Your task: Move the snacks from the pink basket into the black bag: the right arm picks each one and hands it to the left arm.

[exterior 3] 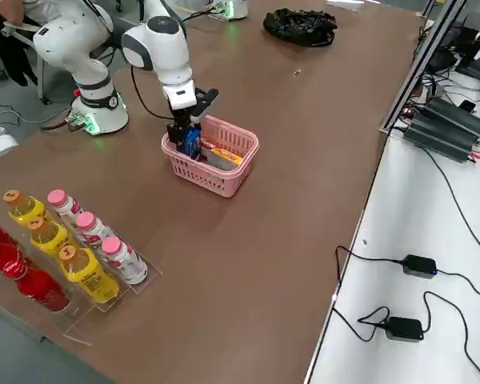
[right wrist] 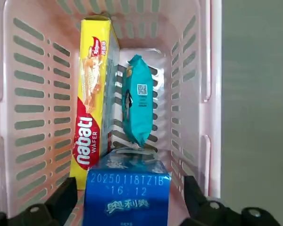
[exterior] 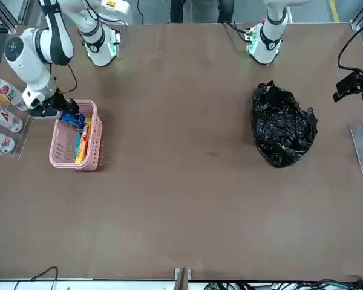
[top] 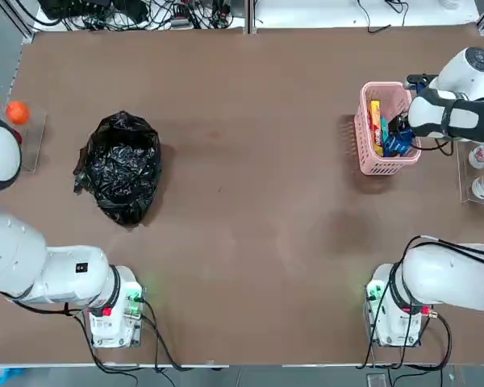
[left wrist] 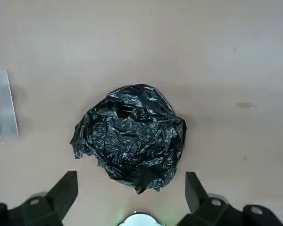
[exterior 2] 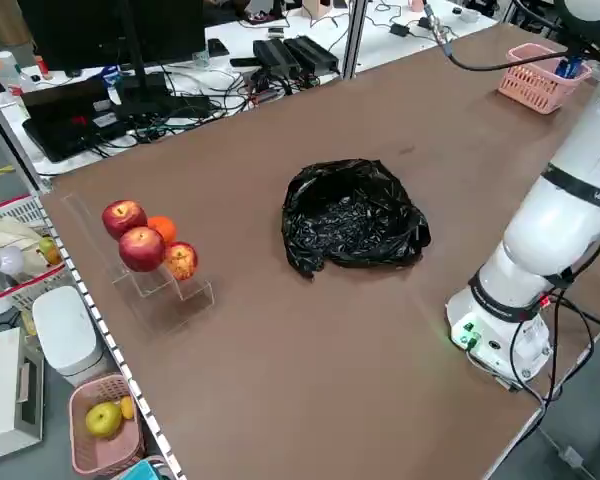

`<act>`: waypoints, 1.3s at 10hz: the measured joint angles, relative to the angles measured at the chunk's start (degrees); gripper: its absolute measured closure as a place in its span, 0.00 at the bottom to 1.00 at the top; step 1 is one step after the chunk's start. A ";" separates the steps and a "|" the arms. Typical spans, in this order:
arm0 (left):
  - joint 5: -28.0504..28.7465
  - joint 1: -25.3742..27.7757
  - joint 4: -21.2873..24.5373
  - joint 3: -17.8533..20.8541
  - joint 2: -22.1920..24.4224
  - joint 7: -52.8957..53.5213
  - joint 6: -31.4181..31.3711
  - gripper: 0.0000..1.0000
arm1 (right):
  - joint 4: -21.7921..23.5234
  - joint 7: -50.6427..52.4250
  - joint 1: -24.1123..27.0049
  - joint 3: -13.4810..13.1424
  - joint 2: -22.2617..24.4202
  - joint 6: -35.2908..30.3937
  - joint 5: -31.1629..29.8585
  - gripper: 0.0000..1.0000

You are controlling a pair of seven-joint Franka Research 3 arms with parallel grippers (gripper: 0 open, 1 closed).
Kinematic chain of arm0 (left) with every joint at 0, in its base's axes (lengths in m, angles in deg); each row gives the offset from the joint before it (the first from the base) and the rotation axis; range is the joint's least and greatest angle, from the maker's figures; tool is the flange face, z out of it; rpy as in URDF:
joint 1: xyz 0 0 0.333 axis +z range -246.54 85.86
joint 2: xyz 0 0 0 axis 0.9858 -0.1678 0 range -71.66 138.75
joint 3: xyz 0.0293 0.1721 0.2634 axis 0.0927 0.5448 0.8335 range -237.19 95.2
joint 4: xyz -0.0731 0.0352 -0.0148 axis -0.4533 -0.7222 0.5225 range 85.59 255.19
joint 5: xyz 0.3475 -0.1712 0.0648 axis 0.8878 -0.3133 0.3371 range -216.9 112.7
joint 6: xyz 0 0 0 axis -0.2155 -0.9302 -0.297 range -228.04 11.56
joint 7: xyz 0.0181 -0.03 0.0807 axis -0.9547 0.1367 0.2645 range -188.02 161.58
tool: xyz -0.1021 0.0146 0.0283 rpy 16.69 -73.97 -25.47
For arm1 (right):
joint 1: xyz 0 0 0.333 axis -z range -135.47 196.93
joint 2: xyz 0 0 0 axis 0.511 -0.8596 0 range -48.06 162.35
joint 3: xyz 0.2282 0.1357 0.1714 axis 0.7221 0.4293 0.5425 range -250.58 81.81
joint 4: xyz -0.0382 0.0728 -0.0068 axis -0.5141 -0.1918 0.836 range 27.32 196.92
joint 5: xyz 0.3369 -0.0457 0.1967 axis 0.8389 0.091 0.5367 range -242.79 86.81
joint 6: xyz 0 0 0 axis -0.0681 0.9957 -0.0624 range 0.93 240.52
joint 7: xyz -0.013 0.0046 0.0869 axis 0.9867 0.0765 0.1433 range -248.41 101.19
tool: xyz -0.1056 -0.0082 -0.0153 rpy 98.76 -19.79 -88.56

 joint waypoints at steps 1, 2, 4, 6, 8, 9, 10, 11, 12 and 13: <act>0.00 -0.01 0.00 0.00 0.00 0.00 0.00 0.00 | 0.02 0.00 0.00 0.00 -0.03 0.04 0.00 0.00; 0.00 0.00 0.00 0.00 0.00 0.00 0.00 0.00 | 0.09 0.00 0.00 0.00 -0.08 0.29 0.00 0.00; 0.00 0.03 0.00 0.00 0.00 0.00 0.00 0.00 | 0.45 0.00 0.00 0.00 -0.48 1.51 0.00 0.00; 0.00 0.04 0.00 0.00 0.00 0.00 0.00 0.00 | 0.56 -0.02 0.00 0.00 -0.97 1.91 0.00 0.02; 0.00 -0.05 0.00 -0.02 0.00 0.00 0.00 0.00 | 0.56 -0.02 0.00 0.00 -1.06 1.93 0.00 0.04; 0.00 -0.05 0.00 -0.03 0.00 0.00 0.00 0.00 | 0.56 -0.02 0.00 0.00 -1.06 1.93 0.00 0.05; 0.00 -0.04 0.00 -0.03 0.00 0.00 0.00 0.00 | 0.56 -0.02 0.00 0.00 -1.06 1.93 0.00 0.07; 0.00 -0.07 0.00 -0.05 0.00 0.00 0.00 0.00 | 0.56 -0.02 0.00 0.00 -1.06 1.92 0.00 0.09; 0.00 -0.16 0.00 -0.10 0.00 0.00 0.00 0.00 | 0.56 -0.02 0.00 0.00 -1.07 1.92 0.00 0.12; 0.00 -0.26 0.00 -0.12 0.00 0.00 0.00 0.00 | 0.56 -0.02 0.00 0.00 -1.07 1.92 0.00 0.16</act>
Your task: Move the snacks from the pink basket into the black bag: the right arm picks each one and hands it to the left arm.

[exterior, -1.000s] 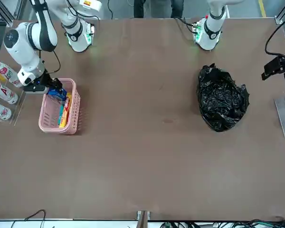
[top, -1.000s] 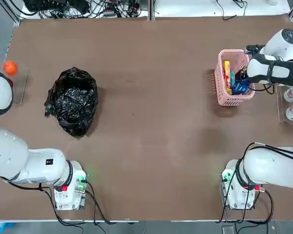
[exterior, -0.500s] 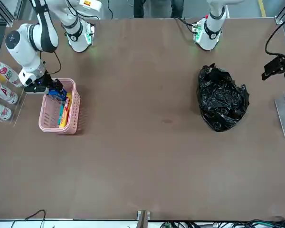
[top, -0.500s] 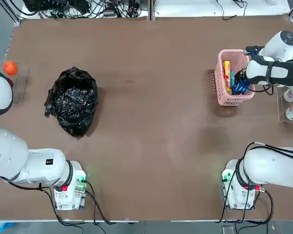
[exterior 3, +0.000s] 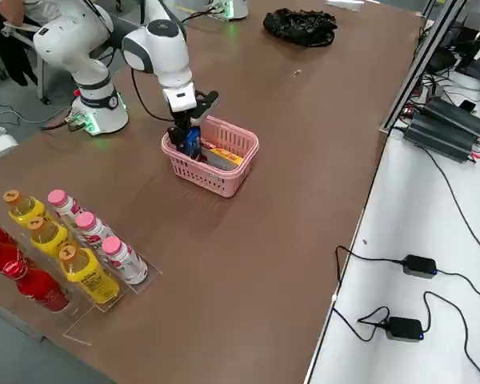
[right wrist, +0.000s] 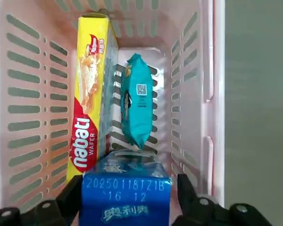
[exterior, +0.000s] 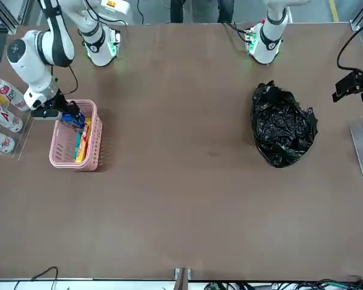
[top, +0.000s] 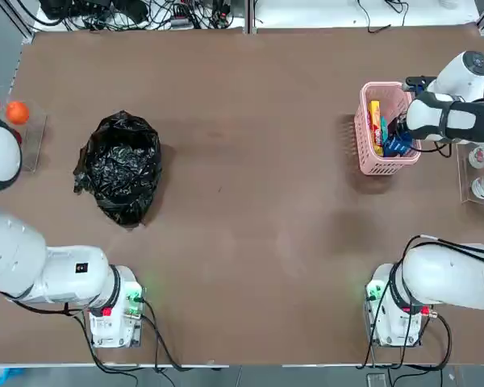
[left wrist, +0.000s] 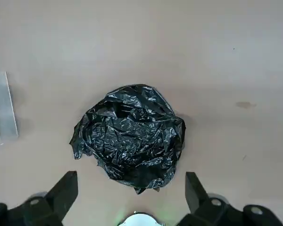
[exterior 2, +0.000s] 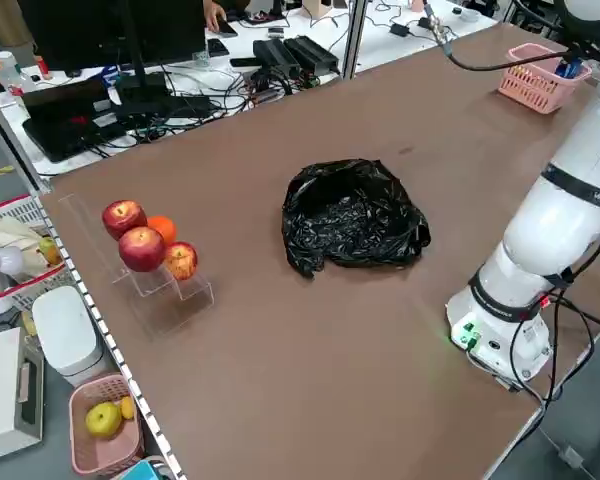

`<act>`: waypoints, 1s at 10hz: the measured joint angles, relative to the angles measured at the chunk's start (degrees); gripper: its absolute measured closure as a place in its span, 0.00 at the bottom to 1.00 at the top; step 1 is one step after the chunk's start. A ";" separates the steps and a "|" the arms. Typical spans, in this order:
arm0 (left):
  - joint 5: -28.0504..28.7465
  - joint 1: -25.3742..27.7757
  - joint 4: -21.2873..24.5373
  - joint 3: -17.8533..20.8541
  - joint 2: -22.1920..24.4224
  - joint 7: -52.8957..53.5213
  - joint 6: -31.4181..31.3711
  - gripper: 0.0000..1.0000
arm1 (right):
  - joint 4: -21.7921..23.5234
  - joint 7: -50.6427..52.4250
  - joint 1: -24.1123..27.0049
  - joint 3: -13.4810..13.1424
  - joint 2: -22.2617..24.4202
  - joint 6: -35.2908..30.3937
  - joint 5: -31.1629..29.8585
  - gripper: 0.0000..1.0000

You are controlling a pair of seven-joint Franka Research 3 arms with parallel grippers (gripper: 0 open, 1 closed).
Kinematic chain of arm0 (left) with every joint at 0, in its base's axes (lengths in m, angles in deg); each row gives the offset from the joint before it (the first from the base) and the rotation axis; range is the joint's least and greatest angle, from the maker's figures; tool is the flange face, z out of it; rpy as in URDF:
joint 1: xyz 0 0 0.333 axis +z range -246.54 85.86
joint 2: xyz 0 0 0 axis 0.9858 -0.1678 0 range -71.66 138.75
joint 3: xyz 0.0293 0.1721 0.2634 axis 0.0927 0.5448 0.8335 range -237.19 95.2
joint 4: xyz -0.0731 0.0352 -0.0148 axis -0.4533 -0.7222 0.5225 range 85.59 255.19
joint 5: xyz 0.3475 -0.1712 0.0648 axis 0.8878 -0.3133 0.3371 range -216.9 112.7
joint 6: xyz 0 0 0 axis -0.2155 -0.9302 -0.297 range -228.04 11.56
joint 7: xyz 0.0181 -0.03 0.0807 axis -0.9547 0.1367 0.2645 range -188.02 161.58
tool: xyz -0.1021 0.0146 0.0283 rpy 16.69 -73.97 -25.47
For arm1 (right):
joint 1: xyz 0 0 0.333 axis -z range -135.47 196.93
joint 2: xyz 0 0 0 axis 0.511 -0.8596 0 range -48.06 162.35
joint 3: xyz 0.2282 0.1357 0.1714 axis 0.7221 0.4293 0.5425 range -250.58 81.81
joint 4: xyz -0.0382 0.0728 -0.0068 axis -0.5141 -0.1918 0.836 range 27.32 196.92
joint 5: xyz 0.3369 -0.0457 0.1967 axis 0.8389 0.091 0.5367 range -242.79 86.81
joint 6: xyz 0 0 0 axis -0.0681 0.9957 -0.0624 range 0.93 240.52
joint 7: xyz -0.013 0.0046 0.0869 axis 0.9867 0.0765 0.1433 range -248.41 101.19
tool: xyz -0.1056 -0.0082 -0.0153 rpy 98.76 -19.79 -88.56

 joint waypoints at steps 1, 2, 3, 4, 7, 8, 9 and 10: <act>0.00 0.02 0.00 0.02 0.00 0.00 0.00 0.00 | 0.00 0.00 0.00 0.00 0.00 -0.01 0.00 0.19; 0.00 0.02 0.00 0.02 0.00 0.00 0.00 0.00 | 0.01 0.00 0.00 0.00 0.00 -0.03 0.00 0.25; 0.00 -0.01 0.00 -0.04 0.00 0.00 0.00 0.00 | 0.02 0.00 0.00 0.00 0.00 -0.04 0.00 0.30; 0.00 -0.07 0.00 -0.25 0.00 0.00 0.00 0.00 | 0.02 0.00 0.00 0.01 0.00 -0.04 0.00 0.37; 0.00 0.17 0.00 -0.29 0.00 0.00 0.00 0.00 | 0.02 -0.01 -0.07 0.02 -0.01 -0.09 0.01 0.47; 0.00 0.37 0.00 -0.13 0.00 0.00 0.00 0.00 | 0.02 -0.01 -0.07 0.02 -0.01 -0.10 0.00 0.48; 0.00 0.55 0.00 0.00 0.00 0.00 0.00 0.00 | 0.01 -0.01 -0.07 0.02 -0.01 -0.24 0.00 0.48; 0.00 0.62 0.00 0.05 0.00 0.00 -0.03 0.00 | 0.00 -0.01 -0.07 0.02 0.00 -0.41 0.00 0.48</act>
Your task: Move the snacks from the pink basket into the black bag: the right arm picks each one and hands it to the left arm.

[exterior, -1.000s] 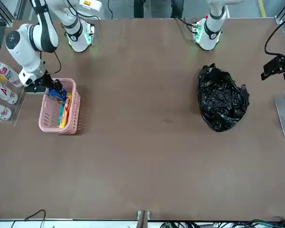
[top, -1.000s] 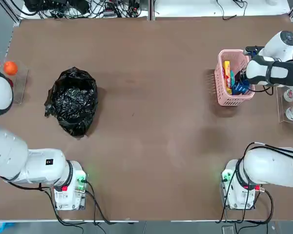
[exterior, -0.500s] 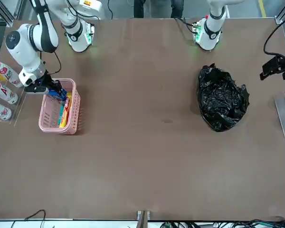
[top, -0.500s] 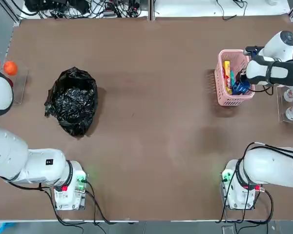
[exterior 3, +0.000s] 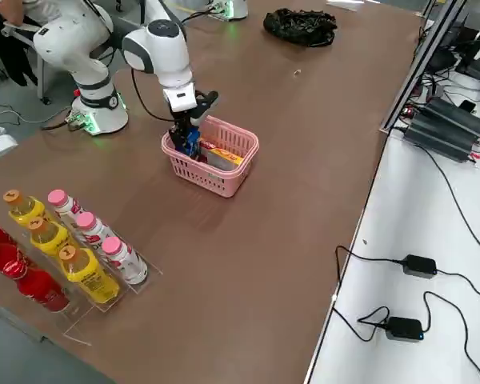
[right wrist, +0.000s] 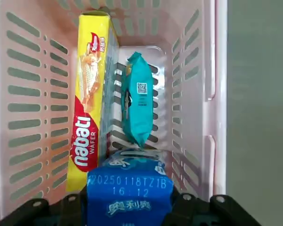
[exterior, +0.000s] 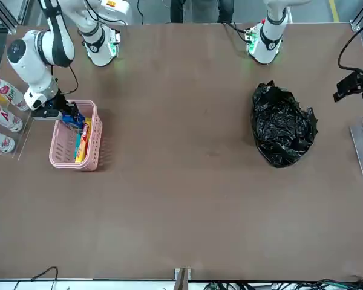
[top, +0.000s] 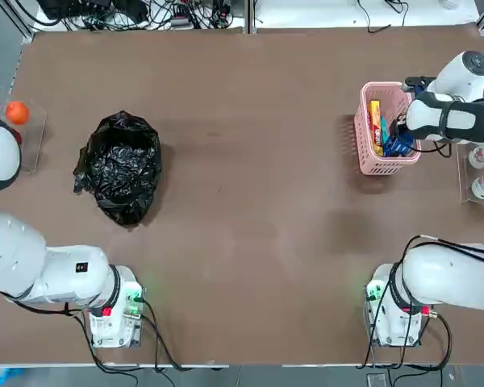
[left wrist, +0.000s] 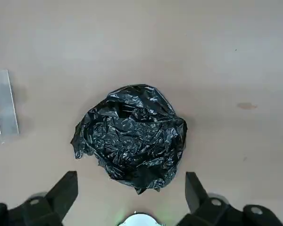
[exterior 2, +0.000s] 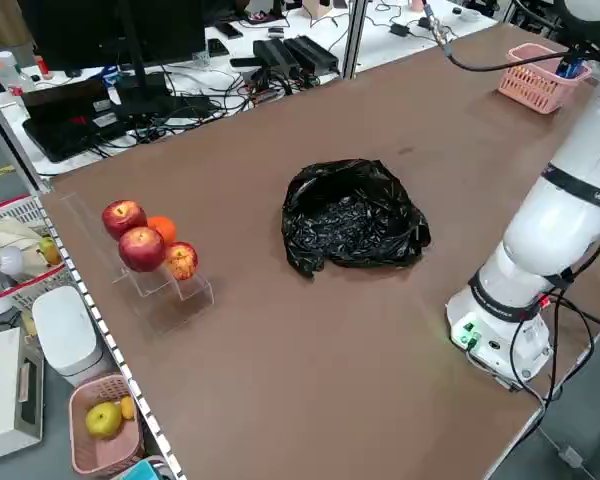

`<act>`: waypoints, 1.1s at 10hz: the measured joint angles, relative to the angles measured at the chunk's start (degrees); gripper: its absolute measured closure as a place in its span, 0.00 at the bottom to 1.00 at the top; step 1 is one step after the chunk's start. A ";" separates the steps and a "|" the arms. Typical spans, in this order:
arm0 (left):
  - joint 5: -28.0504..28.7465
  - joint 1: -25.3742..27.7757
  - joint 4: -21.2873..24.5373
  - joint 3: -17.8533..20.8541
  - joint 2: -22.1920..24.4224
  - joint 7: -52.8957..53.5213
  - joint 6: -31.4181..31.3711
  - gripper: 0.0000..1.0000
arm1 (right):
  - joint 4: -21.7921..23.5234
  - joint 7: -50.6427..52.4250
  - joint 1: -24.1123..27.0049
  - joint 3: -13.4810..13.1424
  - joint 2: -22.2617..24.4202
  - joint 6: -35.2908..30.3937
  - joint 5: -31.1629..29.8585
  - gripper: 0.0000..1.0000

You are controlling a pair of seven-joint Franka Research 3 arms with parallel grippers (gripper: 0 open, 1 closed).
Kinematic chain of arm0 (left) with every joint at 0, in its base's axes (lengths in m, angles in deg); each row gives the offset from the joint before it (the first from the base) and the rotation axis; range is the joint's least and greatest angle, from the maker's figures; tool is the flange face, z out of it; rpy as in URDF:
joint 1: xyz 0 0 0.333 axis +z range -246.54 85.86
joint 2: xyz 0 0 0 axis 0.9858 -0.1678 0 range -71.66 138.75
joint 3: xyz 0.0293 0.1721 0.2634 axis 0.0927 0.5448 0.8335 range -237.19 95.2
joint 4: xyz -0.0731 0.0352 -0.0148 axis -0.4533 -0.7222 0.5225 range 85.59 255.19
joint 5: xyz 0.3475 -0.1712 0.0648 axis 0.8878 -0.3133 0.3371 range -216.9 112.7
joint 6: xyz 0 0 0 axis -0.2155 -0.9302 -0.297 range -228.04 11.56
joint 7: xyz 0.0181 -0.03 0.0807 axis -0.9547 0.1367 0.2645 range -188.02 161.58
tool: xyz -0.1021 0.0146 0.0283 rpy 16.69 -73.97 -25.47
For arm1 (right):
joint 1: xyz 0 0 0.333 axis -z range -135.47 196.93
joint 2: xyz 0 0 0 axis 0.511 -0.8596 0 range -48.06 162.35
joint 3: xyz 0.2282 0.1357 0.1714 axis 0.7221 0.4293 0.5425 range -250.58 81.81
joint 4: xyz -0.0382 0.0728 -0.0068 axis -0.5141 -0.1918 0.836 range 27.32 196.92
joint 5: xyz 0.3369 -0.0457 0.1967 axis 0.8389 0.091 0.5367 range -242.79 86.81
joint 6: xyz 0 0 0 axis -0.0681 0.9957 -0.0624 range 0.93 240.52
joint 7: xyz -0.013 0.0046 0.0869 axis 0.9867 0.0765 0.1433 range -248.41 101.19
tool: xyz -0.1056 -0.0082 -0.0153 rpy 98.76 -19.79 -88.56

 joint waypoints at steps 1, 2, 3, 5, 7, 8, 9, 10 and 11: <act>0.00 0.00 0.00 0.01 0.00 0.00 0.00 0.00 | -0.03 0.00 0.00 0.00 0.00 -0.12 0.00 0.48; 0.00 0.03 0.00 0.04 0.00 -0.12 0.00 0.00 | -0.26 0.00 0.00 0.00 0.00 -0.86 0.00 0.48; 0.01 0.20 0.04 0.34 -0.02 -0.29 0.00 0.00 | -0.98 0.00 0.00 0.00 0.01 -2.43 0.00 0.48; 0.02 1.10 0.19 0.97 -0.85 -0.27 0.01 0.00 | -3.61 0.02 -0.03 0.04 0.04 -7.58 0.00 0.48; 0.02 1.13 0.20 0.96 -1.76 -0.27 0.00 0.00 | -6.49 0.05 -0.08 0.08 0.20 -12.26 0.00 0.48; 0.02 1.11 0.16 0.95 -1.77 -0.27 0.00 0.00 | -7.71 0.05 -0.10 0.12 0.40 -14.32 0.00 0.48; 0.02 1.11 0.08 0.94 -1.77 -0.27 -0.01 0.00 | -9.10 0.08 -0.11 0.22 0.72 -16.73 0.00 0.48; 0.01 1.00 0.08 0.90 -1.77 -0.27 -0.01 0.00 | -10.81 0.09 -0.13 0.53 1.18 -19.57 0.00 0.48; 0.01 0.61 0.08 0.78 -1.77 -0.27 -0.01 0.00 | -13.08 0.09 -0.16 1.06 1.68 -22.98 0.00 0.48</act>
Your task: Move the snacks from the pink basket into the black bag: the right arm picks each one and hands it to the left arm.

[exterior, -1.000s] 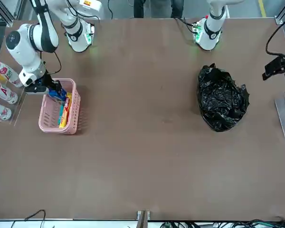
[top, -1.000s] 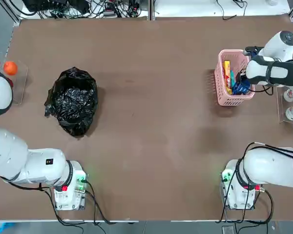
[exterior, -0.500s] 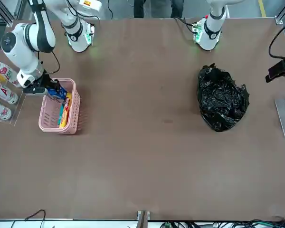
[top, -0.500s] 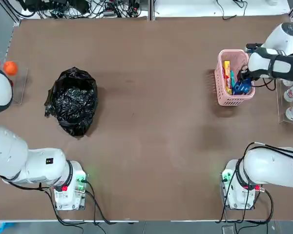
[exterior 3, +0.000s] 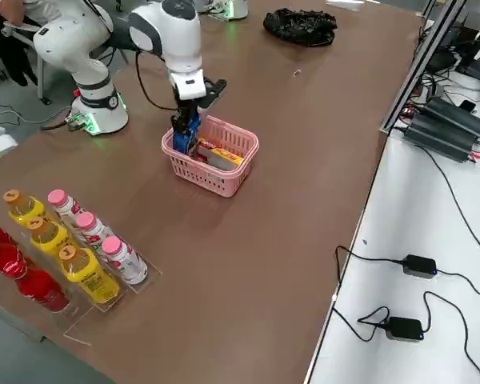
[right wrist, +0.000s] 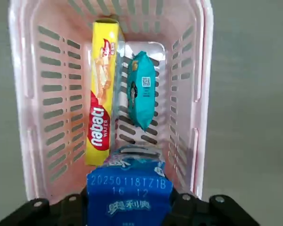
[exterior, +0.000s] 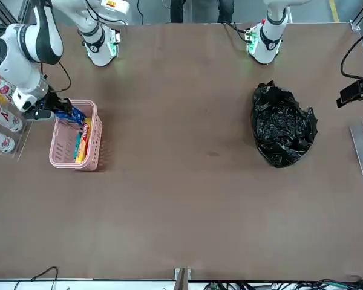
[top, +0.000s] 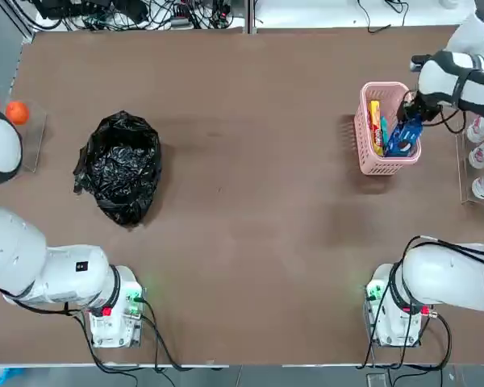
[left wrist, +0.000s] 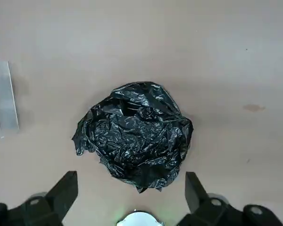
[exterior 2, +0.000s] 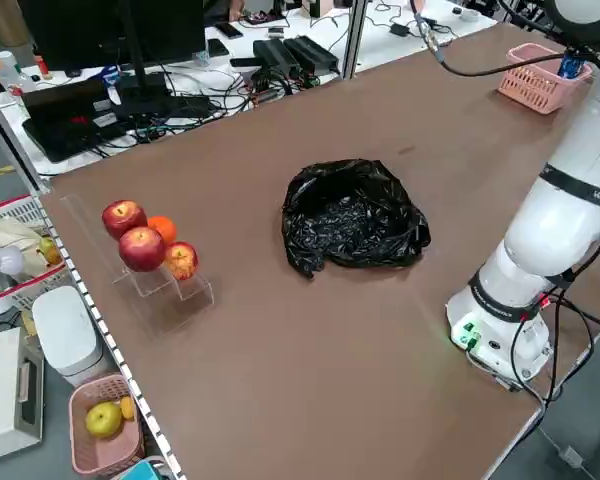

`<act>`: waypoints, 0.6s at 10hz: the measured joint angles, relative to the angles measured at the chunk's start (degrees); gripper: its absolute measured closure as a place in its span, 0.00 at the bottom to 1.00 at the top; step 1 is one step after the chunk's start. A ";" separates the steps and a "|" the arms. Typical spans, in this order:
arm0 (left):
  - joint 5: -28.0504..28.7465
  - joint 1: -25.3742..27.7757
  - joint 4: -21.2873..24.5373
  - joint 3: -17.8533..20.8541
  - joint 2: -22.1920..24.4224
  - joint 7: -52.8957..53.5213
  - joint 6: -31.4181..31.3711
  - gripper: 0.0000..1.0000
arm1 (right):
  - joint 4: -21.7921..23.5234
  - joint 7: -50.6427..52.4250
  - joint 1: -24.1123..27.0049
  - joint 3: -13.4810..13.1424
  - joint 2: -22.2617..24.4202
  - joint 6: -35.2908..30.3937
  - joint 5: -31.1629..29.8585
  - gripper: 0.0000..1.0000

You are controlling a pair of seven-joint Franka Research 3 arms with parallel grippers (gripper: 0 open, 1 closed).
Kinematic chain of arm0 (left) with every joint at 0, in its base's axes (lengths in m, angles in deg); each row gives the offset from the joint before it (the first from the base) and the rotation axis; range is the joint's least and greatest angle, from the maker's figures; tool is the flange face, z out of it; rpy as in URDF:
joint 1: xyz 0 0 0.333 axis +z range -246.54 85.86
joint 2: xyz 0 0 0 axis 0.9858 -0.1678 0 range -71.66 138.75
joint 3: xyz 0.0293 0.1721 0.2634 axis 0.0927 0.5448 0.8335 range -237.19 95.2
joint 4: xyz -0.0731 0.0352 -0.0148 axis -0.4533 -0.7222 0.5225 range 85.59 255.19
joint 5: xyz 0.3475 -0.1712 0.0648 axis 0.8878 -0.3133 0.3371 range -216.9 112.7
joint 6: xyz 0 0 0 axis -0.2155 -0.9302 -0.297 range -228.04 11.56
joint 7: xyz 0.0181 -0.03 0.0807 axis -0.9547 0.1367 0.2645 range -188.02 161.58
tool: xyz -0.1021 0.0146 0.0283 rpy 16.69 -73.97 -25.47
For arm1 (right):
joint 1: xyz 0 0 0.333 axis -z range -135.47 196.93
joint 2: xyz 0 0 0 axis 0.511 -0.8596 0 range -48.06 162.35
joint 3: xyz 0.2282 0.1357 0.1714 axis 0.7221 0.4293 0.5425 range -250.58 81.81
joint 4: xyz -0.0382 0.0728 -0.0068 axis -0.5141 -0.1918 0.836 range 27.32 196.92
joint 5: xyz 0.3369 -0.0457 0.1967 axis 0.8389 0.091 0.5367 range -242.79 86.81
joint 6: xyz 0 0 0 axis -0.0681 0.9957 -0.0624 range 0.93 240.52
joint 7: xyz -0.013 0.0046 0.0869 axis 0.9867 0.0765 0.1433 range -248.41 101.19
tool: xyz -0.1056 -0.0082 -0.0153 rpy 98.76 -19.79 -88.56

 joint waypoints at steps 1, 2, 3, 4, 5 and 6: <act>-0.25 -0.42 0.02 -0.15 0.00 0.00 0.00 0.00 | -2.79 0.01 -0.03 0.64 0.38 -3.63 -0.03 0.48; -1.61 -0.66 0.10 -0.18 -0.13 0.00 0.01 0.00 | -6.05 0.01 -0.06 1.42 0.64 -7.29 -0.03 0.48; -3.53 -0.71 0.25 -0.18 -0.64 -0.55 0.02 0.00 | -9.09 0.01 -0.09 2.16 0.80 -10.71 -0.03 0.49; -4.54 -0.83 0.36 -0.33 -1.47 -3.14 0.02 0.00 | -11.79 0.01 -0.11 2.56 0.89 -13.84 -0.03 0.49; -4.91 -1.25 0.38 -0.81 -2.21 -7.27 0.02 0.00 | -14.30 0.01 -0.11 2.70 0.92 -16.64 -0.03 0.49; -4.97 -2.12 0.42 -1.26 -2.86 -12.12 0.02 0.00 | -16.45 0.01 -0.22 2.83 0.94 -18.83 -0.03 0.49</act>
